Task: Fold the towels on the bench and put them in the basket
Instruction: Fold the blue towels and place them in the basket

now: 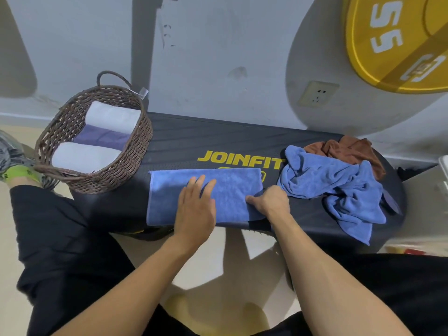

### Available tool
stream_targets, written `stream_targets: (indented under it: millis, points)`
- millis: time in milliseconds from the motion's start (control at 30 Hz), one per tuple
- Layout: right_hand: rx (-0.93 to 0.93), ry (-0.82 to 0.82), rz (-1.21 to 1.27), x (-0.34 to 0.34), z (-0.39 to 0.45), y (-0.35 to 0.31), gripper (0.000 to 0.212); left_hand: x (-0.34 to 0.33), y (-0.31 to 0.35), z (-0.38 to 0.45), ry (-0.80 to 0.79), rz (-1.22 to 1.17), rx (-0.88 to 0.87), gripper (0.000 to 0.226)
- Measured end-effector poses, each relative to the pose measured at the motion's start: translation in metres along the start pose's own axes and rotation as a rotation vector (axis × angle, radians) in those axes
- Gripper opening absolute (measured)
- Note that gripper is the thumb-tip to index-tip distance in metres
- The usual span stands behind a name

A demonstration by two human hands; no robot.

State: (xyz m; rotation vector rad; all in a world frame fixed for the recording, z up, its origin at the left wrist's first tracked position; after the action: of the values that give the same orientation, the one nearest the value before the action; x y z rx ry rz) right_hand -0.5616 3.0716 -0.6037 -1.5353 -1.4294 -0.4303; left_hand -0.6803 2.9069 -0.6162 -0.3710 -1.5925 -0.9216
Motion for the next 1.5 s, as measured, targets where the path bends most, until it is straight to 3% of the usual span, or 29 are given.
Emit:
stream_targets:
  millis: [167,267,433,600,733,867,1033,1167,1267,1367,1433,1500]
  points:
    - [0.123,0.038,0.103,-0.002,-0.003,0.002,0.034,-0.031,-0.009,0.003,-0.188,0.239,-0.004,0.061]
    - [0.101,0.041,0.275,-0.007,-0.002,0.003,0.048,-0.034,-0.018,0.005,-0.211,0.2,-0.011,0.061]
    - [0.316,0.207,0.293,-0.006,-0.004,-0.004,0.028,-0.036,-0.02,0.007,-0.232,0.218,-0.009,0.061]
    - [0.353,0.124,0.433,0.002,-0.001,-0.001,0.022,-0.031,-0.015,0.004,-0.201,0.182,-0.023,0.071]
    - [0.347,0.105,0.514,0.002,-0.001,0.007,0.044,-0.036,-0.008,0.005,-0.22,0.134,0.071,0.061]
    - [0.318,0.131,0.452,0.024,0.005,0.025,0.048,-0.04,0.005,0.008,-0.215,0.115,0.092,0.058]
    - [0.164,0.285,0.353,0.049,0.01,0.068,0.04,-0.052,0.044,0.006,-0.178,0.081,-0.073,0.061]
    - [0.154,0.127,0.277,0.057,0.012,0.08,0.024,-0.062,0.054,0.001,-0.149,0.114,-0.107,0.057]
    - [0.171,0.032,0.147,0.069,0.012,0.069,0.019,-0.058,0.051,0.005,-0.264,0.137,-0.103,0.062]
    - [0.241,0.011,0.066,0.081,0.007,0.033,0.018,-0.033,0.057,0.022,-0.311,-0.277,0.034,0.053]
    - [0.324,-0.058,0.11,0.078,-0.002,-0.001,0.009,-0.005,0.058,0.034,-0.212,-0.702,0.283,0.029]
    - [0.383,-0.174,0.235,0.064,-0.015,-0.03,0.01,0.017,0.054,0.039,-0.411,-1.129,0.57,0.018]
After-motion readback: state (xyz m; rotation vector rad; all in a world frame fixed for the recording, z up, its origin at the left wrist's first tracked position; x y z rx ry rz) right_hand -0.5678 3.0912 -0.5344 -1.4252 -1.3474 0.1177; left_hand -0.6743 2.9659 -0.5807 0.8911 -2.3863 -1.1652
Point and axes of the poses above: each hand's wrist, its own z-axis towards the middle knuckle, its own x-axis out of the back of the hand, y = z × x, the point moved 1 cm from there along z, towards the middle knuckle, and after that the axes turned 11 degrees about x, right-handed, at the moved point
